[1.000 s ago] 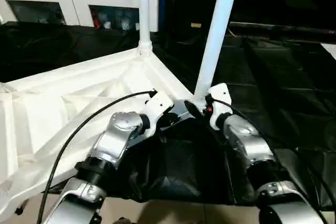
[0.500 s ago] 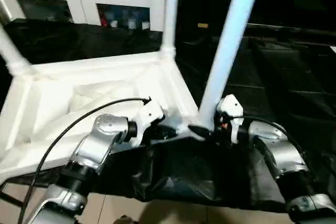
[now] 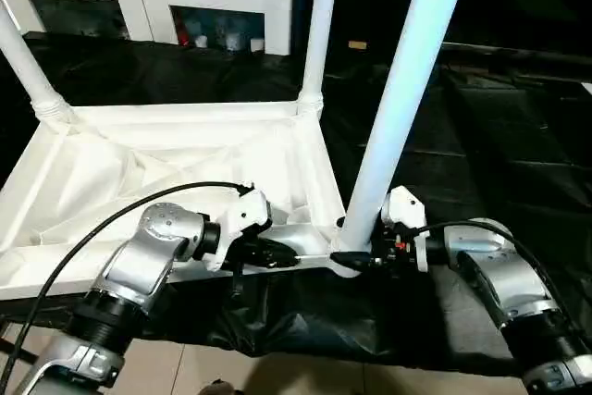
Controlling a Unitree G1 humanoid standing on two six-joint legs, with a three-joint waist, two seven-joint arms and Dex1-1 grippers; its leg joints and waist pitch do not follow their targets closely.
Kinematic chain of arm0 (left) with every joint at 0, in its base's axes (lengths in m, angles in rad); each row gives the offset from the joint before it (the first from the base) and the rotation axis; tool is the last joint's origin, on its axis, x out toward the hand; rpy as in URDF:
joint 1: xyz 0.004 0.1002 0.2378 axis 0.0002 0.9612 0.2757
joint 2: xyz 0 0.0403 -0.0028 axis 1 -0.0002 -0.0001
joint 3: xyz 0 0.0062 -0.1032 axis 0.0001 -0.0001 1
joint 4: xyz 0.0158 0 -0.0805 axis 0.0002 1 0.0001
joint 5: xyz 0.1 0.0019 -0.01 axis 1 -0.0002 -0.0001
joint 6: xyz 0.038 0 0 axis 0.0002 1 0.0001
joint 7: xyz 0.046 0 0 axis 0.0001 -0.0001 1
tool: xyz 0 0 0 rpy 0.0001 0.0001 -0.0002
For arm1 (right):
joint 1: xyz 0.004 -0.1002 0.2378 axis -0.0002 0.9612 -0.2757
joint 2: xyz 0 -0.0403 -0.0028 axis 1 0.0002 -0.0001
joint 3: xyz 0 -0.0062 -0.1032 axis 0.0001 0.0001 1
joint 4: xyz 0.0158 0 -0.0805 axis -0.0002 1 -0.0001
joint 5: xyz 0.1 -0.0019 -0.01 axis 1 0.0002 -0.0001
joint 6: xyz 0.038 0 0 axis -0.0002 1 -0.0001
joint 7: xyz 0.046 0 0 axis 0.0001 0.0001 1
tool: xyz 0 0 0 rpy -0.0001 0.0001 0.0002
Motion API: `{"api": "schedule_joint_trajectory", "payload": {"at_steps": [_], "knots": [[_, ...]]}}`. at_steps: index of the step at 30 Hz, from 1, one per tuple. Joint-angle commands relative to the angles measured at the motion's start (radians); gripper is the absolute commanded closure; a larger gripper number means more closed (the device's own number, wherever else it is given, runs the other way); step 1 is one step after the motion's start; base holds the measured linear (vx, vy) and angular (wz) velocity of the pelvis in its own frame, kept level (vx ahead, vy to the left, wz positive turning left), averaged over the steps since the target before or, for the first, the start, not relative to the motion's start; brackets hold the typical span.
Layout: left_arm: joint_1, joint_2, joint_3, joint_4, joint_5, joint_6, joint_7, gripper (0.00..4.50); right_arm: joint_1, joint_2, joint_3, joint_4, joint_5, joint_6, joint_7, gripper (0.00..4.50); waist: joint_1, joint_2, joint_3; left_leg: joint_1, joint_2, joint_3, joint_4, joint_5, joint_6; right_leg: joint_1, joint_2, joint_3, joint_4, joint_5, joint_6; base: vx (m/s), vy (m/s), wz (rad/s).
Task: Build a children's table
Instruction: Rotate leg to tighten
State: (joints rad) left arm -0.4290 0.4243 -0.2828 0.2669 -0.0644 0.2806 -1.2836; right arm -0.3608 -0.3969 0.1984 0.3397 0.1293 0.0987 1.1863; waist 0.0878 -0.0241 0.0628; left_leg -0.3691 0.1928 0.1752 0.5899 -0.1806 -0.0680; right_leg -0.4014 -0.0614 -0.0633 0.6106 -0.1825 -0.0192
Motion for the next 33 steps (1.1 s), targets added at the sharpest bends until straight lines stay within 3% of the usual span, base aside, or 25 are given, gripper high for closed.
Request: {"api": "schedule_joint_trajectory", "payload": {"at_steps": [1, 4, 7, 13, 19, 21, 23, 26, 27, 29, 33], "knots": [[-0.008, -0.016, -0.021, -0.044, -0.035, -0.003, -0.019, 4.50, 0.006, 0.007, 0.049, -0.028, 0.014, 0.011, 0.039, 1.80, -0.003, -0.003, -0.066, 0.014, 0.042, -0.010, -0.070, -0.195, 0.048, 0.047, -0.080, 0.051, -0.078, -0.266, -0.194, 0.000, 0.000, 0.00], [-0.012, -0.023, -0.023, -0.038, -0.031, -0.004, -0.008, 4.50, 0.018, 0.022, 0.048, -0.037, 0.019, 0.020, 0.020, 1.83, -0.002, -0.003, -0.066, 0.015, 0.042, -0.009, -0.069, -0.195, 0.047, 0.046, -0.080, 0.051, -0.078, -0.263, -0.198, 0.000, 0.000, 0.00], [-0.029, -0.062, -0.016, -0.012, -0.012, -0.011, 0.064, 4.50, 0.006, 0.093, 0.010, 0.008, 0.005, 0.019, -0.113, 1.83, -0.004, -0.003, -0.066, 0.013, 0.042, -0.009, -0.069, -0.193, 0.040, 0.045, -0.081, 0.051, -0.078, -0.267, -0.196, 0.000, 0.000, 0.00], [-0.107, -0.198, 0.023, 0.106, 0.056, -0.018, 0.333, 4.50, -0.072, 0.242, -0.054, 0.166, -0.058, 0.008, -0.453, 1.84, -0.017, -0.001, -0.063, 0.020, 0.038, -0.012, -0.072, -0.249, -0.006, 0.040, -0.081, 0.049, -0.091, -0.373, -0.165, 0.000, 0.000, 0.00], [-0.149, -0.301, 0.025, 0.146, 0.079, 0.024, 0.476, 4.50, -0.142, 0.369, -0.099, 0.275, -0.092, 0.038, -0.711, 1.84, -0.026, -0.005, -0.069, 0.013, 0.036, -0.011, -0.069, -0.192, 0.005, 0.046, -0.081, 0.050, -0.082, -0.280, -0.174, 0.000, 0.000, 0.00], [-0.159, -0.332, 0.019, 0.160, 0.090, 0.019, 0.495, 4.50, -0.167, 0.410, -0.100, 0.301, -0.095, 0.010, -0.739, 1.84, -0.028, -0.002, -0.071, 0.013, 0.036, -0.012, -0.068, -0.184, 0.007, 0.047, -0.082, 0.050, -0.080, -0.268, -0.182, 0.000, 0.000, 0.00], [-0.163, -0.337, 0.013, 0.168, 0.095, 0.006, 0.493, 4.50, -0.184, 0.426, -0.118, 0.315, -0.070, 0.004, -0.718, 1.15, -0.027, -0.001, -0.074, 0.009, 0.036, -0.011, -0.066, -0.156, 0.022, 0.052, -0.081, 0.050, -0.072, -0.192, -0.192, 0.000, 0.000, 0.00], [-0.161, -0.330, 0.011, 0.163, 0.095, -0.003, 0.480, 4.50, -0.193, 0.426, -0.124, 0.318, -0.062, 0.003, -0.701, 1.12, -0.027, 0.000, -0.073, 0.010, 0.037, -0.009, -0.066, -0.142, 0.037, 0.053, -0.080, 0.050, -0.068, -0.140, -0.211, 0.000, 0.000, 0.00], [-0.161, -0.330, 0.011, 0.163, 0.095, -0.003, 0.480, 4.50, -0.193, 0.426, -0.124, 0.318, -0.062, 0.003, -0.701, 0.91, -0.027, 0.000, -0.073, 0.010, 0.037, -0.009, -0.066, -0.142, 0.037, 0.053, -0.080, 0.050, -0.068, -0.140, -0.211, 0.000, 0.000, 0.00], [-0.141, -0.296, 0.004, 0.139, 0.081, -0.016, 0.426, 4.50, -0.189, 0.378, -0.088, 0.311, -0.106, -0.031, -0.672, 0.70, -0.026, 0.000, -0.072, 0.011, 0.037, -0.009, -0.066, -0.163, 0.034, 0.052, -0.081, 0.050, -0.071, -0.169, -0.211, 0.000, 0.000, 0.00], [-0.120, -0.262, 0.000, 0.115, 0.067, -0.031, 0.368, 4.50, -0.175, 0.329, -0.072, 0.291, -0.110, -0.054, -0.591, 0.70, -0.028, -0.002, -0.070, 0.009, 0.037, -0.009, -0.066, -0.180, 0.036, 0.055, -0.083, 0.051, -0.074, -0.204, -0.201, 0.000, 0.000, 0.00]]}}
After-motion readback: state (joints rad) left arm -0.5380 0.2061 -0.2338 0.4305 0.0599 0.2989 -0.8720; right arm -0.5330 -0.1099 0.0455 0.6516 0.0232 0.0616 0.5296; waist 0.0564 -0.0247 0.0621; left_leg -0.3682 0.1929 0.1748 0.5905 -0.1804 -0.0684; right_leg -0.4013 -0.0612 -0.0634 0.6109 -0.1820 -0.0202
